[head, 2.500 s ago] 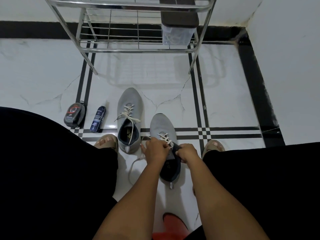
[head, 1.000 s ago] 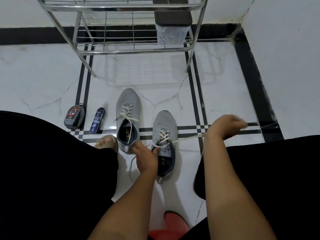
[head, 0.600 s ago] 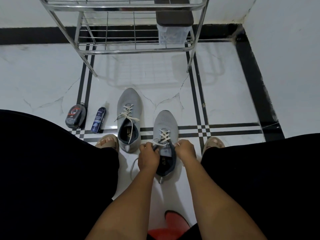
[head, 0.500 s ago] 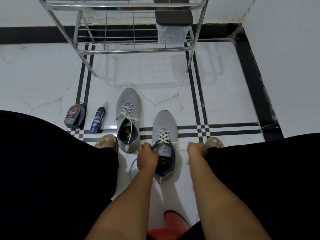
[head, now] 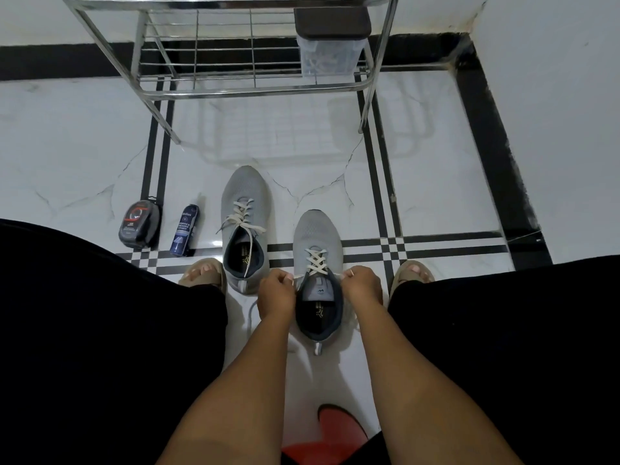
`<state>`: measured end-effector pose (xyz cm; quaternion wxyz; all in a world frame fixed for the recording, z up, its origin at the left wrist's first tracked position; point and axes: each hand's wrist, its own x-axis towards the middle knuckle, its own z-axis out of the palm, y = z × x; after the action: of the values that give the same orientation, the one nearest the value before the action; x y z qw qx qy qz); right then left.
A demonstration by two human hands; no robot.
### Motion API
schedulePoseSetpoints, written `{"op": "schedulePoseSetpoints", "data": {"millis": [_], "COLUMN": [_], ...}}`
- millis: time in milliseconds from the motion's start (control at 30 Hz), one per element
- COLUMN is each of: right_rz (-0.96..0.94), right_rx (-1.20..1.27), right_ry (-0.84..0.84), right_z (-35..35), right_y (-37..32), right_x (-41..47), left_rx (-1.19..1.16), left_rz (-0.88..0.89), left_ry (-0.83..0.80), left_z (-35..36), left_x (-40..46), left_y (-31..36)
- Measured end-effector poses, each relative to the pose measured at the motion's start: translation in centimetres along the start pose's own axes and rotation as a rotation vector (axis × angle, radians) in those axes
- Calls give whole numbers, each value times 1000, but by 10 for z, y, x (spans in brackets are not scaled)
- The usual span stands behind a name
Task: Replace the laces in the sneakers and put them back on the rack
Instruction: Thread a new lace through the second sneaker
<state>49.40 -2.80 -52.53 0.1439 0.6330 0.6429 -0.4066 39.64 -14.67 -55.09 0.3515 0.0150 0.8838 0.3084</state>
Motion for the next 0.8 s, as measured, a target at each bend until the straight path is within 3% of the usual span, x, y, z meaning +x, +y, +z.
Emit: {"op": "schedulePoseSetpoints", "data": {"millis": [133, 267, 333, 400, 500, 633, 800], "right_rz": [5, 106, 24, -140, -300, -294, -308], "right_rx": [-19, 270, 301, 302, 367, 192, -243], "right_ry": [6, 174, 242, 297, 250, 70, 36], "right_z": [4, -13, -30, -43, -43, -16, 19], "right_y": [4, -16, -35, -51, -61, -46, -29], "right_x": [-1, -5, -7, -15, -28, -38, -47], "left_rx": [62, 7, 28, 168, 308, 228, 31], "left_rz": [-16, 54, 61, 79, 99, 58, -22], "left_ry": [8, 134, 125, 8, -69, -73, -139], "left_z": [-2, -9, -10, -9, -6, -13, -15], "left_x": [-4, -18, -26, -33, -37, -32, -22], "left_y": [6, 16, 20, 20, 14, 10, -1]}}
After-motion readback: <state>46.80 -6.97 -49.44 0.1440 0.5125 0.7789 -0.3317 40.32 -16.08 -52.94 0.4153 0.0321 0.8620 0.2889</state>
